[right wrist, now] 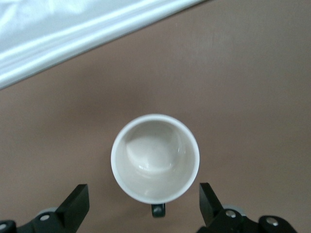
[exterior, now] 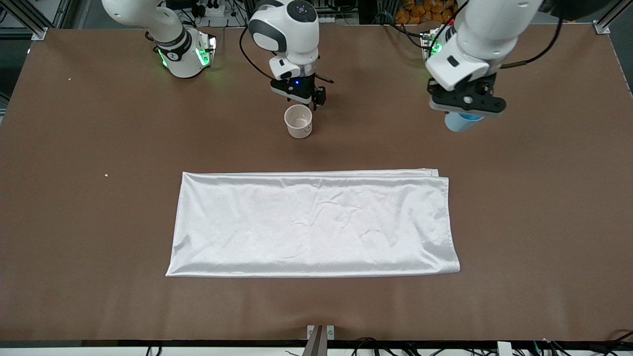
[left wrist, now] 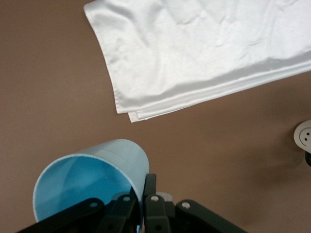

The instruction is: Place blue cup into white mug on table

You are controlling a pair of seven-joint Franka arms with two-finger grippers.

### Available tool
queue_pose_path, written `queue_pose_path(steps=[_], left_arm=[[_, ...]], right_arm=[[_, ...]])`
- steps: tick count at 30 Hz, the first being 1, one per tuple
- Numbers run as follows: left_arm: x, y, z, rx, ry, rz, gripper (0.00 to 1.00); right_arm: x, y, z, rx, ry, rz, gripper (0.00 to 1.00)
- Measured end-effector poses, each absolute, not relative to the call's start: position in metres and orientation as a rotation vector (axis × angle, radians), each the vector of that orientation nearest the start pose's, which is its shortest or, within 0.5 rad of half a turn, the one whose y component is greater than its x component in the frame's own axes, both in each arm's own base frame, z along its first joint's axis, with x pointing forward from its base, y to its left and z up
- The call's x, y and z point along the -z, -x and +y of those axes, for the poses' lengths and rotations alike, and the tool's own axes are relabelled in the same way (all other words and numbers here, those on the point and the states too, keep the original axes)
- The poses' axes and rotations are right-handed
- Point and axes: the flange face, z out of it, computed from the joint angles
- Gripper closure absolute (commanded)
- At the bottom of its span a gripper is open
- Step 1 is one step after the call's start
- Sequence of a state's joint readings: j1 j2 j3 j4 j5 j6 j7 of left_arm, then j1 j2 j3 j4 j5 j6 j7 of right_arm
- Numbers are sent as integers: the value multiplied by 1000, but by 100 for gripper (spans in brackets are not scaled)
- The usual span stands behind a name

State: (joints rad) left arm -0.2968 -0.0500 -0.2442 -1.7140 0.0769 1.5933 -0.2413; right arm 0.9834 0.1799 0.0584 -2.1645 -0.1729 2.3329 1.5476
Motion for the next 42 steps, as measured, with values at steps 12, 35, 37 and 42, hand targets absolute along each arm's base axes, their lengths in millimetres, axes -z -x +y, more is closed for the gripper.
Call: queue_pose_path(steps=[12,35,37,42], left_arm=[[-579,-426,-336,-58,2988,576,100],[-489,-361,-492,-127,3103,657,100],[-479,-359,-499,-146,3104,680,100],[-455,-348,-518,-157,3089,749,100]], right_arm=[[-319,-389,403,154,3175,447,0],[-316,-528,165,-93,3300,162,0],[-319,-531,157,-102,3301,141,0],[-326,-541,138,-99,3298,93,0]])
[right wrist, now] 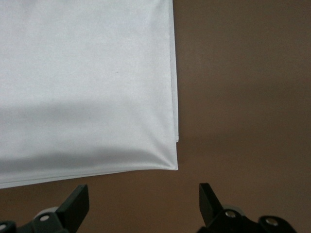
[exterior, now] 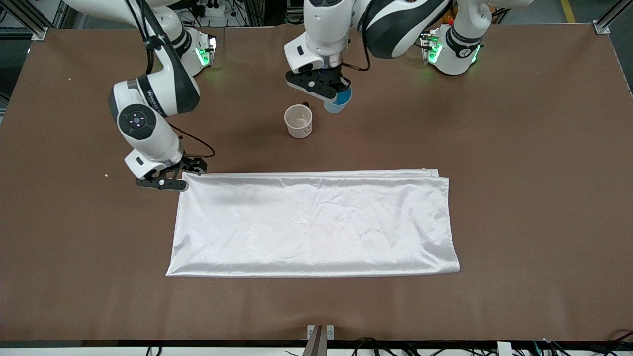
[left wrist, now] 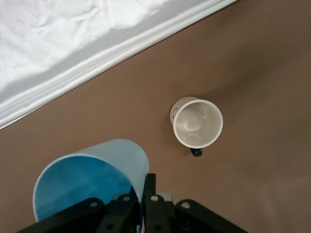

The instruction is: Place blue cup into white mug on table

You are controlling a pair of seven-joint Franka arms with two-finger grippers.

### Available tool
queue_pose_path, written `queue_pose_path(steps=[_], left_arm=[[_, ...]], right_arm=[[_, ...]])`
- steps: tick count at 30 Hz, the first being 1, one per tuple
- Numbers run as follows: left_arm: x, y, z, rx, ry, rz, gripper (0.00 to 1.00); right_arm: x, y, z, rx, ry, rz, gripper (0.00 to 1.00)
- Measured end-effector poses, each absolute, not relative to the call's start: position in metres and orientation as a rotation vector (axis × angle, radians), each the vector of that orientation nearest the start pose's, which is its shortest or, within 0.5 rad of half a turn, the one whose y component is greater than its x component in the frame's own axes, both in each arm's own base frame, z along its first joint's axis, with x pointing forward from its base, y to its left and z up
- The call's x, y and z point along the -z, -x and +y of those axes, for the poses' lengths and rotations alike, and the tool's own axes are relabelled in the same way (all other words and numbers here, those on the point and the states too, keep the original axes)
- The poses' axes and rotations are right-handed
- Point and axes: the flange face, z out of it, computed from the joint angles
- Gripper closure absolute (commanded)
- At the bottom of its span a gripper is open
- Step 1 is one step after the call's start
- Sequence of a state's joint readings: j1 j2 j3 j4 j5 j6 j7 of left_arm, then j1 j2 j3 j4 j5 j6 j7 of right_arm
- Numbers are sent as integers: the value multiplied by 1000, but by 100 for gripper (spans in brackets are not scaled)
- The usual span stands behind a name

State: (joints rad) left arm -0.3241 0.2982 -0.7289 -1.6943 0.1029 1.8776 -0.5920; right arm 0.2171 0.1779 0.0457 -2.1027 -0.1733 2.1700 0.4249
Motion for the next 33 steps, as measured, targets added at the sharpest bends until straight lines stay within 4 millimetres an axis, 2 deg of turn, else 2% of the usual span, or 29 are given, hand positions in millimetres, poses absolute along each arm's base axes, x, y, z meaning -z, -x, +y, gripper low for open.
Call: queue_pose_path(steps=[3,10,13,22,29,33], left_arm=[[-439,-341,-531,-138,3068,789,100],[-405,-326,-561,-102,3037,804,100],[-392,-319,-572,-94,3032,806,100],[-369,-294,-596,-75,3016,805,100],[-354,-288,-609,-50,3005,799,100],[-342,-285,-614,-45,2992,801,100]], right_arm=[[-329,-546,123,-100,3295,65,0],[-335,-556,74,-122,3287,21,0],[-337,-557,62,-135,3277,40,0],[-351,-557,61,-132,3259,68,0],[-376,-553,62,-112,3226,79,0],[-399,-547,61,-104,3194,51,0]])
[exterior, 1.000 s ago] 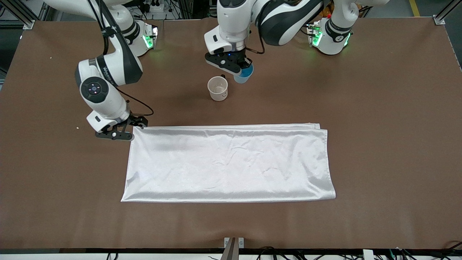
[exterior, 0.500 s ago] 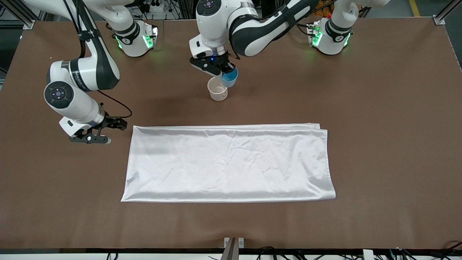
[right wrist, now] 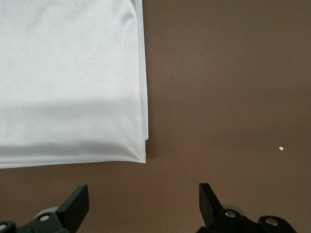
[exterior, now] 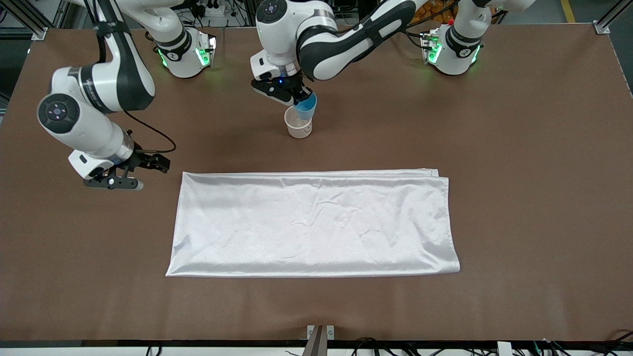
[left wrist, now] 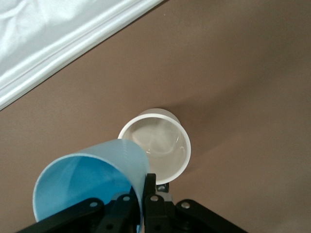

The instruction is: Place blue cup into white mug on table

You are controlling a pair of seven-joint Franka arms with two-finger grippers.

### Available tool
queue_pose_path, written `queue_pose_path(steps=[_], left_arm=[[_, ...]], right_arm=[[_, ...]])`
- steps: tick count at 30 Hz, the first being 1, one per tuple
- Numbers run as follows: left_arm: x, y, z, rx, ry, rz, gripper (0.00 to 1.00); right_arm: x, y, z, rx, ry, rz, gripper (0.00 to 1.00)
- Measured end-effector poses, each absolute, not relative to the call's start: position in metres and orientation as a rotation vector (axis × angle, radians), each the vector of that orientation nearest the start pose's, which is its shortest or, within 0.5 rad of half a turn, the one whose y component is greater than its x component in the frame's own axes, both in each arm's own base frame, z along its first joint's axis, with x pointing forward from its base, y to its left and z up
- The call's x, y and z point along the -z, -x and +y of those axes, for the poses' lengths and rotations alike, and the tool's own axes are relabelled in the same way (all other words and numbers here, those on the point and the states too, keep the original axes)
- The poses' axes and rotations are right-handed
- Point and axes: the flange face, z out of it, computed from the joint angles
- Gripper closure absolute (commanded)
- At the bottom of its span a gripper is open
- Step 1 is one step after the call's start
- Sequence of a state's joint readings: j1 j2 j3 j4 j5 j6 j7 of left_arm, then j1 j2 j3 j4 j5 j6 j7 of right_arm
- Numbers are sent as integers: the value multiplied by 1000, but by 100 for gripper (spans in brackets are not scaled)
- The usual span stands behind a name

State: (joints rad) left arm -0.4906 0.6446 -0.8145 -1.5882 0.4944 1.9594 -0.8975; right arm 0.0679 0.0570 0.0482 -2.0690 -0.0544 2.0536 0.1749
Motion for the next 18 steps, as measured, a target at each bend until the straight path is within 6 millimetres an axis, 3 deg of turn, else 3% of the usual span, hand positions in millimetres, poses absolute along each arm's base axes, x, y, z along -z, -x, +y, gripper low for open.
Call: queue_pose_path(steps=[9,18], left_arm=[[-326,-275,-626,-38,2989,812,100],[-317,-273,-632,-14,3000,819,100]], right_arm=[[-464,-528,48,-16,3181,24,0],[-509,-527,48,89,3175,1,0]])
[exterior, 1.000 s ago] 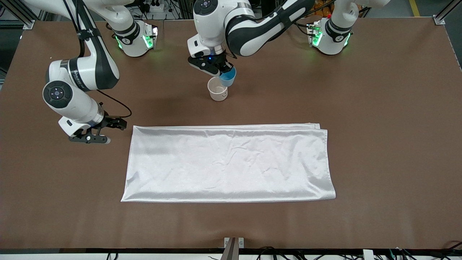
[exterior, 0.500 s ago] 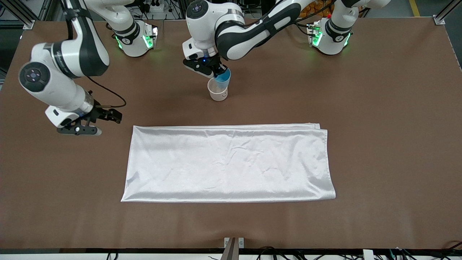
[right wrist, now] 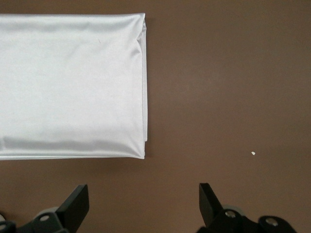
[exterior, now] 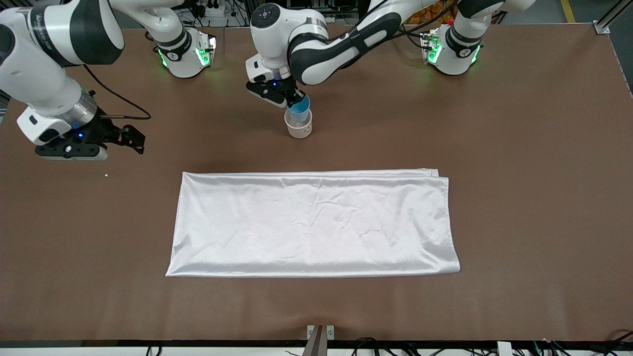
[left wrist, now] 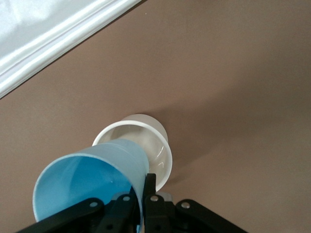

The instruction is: Place blue cup into white mug on table

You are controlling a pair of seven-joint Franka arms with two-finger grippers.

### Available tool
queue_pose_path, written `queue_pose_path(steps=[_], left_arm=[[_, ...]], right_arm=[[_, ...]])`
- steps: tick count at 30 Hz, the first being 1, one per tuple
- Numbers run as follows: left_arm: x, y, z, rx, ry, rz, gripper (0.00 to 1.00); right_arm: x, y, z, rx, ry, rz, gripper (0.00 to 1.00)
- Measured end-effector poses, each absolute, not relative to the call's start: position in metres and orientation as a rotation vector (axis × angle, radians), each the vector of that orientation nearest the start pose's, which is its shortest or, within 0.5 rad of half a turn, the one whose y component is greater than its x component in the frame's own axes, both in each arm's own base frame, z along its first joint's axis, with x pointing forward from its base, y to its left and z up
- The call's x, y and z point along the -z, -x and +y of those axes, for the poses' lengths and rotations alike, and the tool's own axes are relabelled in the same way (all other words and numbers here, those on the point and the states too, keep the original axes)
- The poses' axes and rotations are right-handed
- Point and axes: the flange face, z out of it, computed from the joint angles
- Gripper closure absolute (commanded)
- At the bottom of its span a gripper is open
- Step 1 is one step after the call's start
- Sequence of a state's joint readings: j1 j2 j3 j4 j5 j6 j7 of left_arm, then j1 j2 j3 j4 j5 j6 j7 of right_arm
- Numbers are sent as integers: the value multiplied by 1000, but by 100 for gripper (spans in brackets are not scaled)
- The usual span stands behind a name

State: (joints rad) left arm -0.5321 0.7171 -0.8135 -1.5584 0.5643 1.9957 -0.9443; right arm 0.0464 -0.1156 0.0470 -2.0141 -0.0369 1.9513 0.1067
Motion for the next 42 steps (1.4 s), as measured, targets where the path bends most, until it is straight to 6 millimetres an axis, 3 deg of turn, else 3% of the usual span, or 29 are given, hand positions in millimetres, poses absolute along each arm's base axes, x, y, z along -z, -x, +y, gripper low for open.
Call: queue_pose_path(steps=[11,19,21,22,23,24,30,37,42], left_arm=[[-300,-265,-638,17,2983,827,100],[-289,-260,-640,24,2982,798,100],[-289,-260,-640,26,2984,791,77],[-289,-260,-640,27,2985,790,57],[-289,-261,-640,28,2985,790,11],[-290,-261,-640,30,2985,789,0],[-292,-264,-641,47,2988,788,0],[-299,-269,-642,66,2997,781,0],[-314,-281,-639,100,3010,757,0]], right_arm=[[-567,-529,21,53,3133,-13,0],[-591,-531,14,89,3129,-4,0],[-596,-534,11,108,3129,6,0],[-599,-536,9,117,3128,9,0],[-601,-537,7,125,3128,11,0],[-603,-540,5,134,3127,11,0],[-613,-559,-3,170,3123,10,0],[-610,-575,-4,156,3120,9,0],[-607,-579,-5,146,3120,9,0]])
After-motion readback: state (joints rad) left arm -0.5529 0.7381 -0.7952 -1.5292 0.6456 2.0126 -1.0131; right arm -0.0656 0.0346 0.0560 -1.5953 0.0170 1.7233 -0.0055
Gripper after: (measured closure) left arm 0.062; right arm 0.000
